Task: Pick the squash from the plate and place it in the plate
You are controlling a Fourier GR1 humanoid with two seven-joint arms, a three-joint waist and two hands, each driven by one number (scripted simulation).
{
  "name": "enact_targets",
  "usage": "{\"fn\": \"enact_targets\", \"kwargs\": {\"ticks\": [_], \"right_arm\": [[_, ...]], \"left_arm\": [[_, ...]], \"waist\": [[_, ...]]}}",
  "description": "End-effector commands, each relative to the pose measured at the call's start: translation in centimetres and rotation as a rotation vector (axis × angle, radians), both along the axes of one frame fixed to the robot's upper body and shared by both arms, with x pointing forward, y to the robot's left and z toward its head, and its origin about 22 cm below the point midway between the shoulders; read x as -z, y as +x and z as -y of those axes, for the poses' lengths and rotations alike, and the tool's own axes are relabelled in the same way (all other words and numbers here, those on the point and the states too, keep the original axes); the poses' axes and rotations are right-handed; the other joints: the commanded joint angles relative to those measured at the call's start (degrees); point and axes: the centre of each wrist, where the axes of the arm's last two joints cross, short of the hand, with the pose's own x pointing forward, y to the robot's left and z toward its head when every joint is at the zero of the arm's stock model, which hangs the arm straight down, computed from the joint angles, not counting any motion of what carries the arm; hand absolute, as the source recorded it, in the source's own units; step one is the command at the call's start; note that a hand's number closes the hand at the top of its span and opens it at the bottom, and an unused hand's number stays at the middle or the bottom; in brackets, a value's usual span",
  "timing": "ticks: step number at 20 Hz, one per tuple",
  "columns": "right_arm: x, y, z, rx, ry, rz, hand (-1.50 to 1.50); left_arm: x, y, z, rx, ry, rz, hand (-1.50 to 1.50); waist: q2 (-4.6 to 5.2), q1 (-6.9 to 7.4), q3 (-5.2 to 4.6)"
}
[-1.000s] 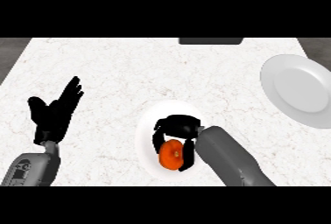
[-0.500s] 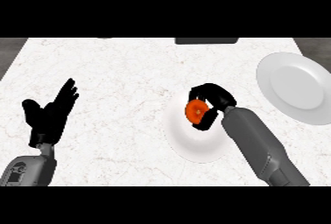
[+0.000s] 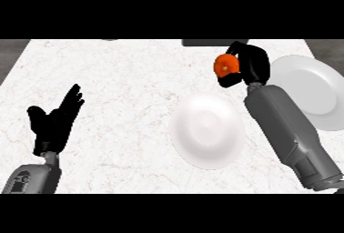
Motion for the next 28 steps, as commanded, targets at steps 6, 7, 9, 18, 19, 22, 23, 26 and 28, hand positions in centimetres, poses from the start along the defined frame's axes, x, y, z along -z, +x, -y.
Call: {"fn": "enact_targets", "kwargs": {"ticks": [6, 7, 9, 18, 19, 22, 23, 26, 28], "right_arm": [[-2.1, -1.0, 3.6, 0.347, 0.082, 0.222, 1.50], [-3.4, -0.9, 5.0, 0.371, 0.102, 0.237, 1.50], [-3.8, -1.2, 7.5, 0.414, 0.096, 0.239, 1.50], [-1.9, -3.5, 18.3, 0.565, 0.128, 0.242, 1.50], [-2.1, -3.7, 17.4, 0.540, 0.160, 0.246, 1.50], [0.4, -4.0, 19.6, 0.549, 0.107, 0.182, 1.50], [0.7, -4.7, 21.4, 0.547, 0.085, 0.151, 1.50], [-0.7, -4.9, 24.2, 0.559, 0.093, 0.039, 1.50], [1.8, -5.6, 24.2, 0.531, 0.124, -0.019, 1.50]], "left_arm": [[-0.9, 0.2, -0.2, -0.014, -0.018, -0.015, 0.00], [0.3, -0.4, 0.2, -0.009, -0.004, 0.007, 0.00], [-1.2, 1.0, 0.6, 0.007, -0.006, 0.011, 0.00], [-0.9, 0.1, -0.3, 0.017, 0.002, 0.023, 0.00], [-0.9, 1.0, 1.1, 0.015, 0.002, 0.016, 0.00], [0.7, 0.4, 0.9, 0.014, -0.007, 0.014, 0.00], [0.3, 0.8, 1.1, 0.038, 0.000, 0.029, 0.00], [-0.1, 1.0, 2.9, 0.034, -0.026, 0.018, 0.00], [0.0, 0.2, 0.9, 0.054, -0.016, 0.016, 0.00]], "waist": [[0.18, -0.13, 0.09], [0.21, -0.11, 0.08], [0.35, -0.01, 0.09], [0.75, 1.08, 0.15], [0.58, 0.64, 0.11], [0.82, 1.25, 0.13], [0.95, 1.38, 0.16], [0.92, 1.60, 0.17], [1.09, 2.22, 0.22]]}}
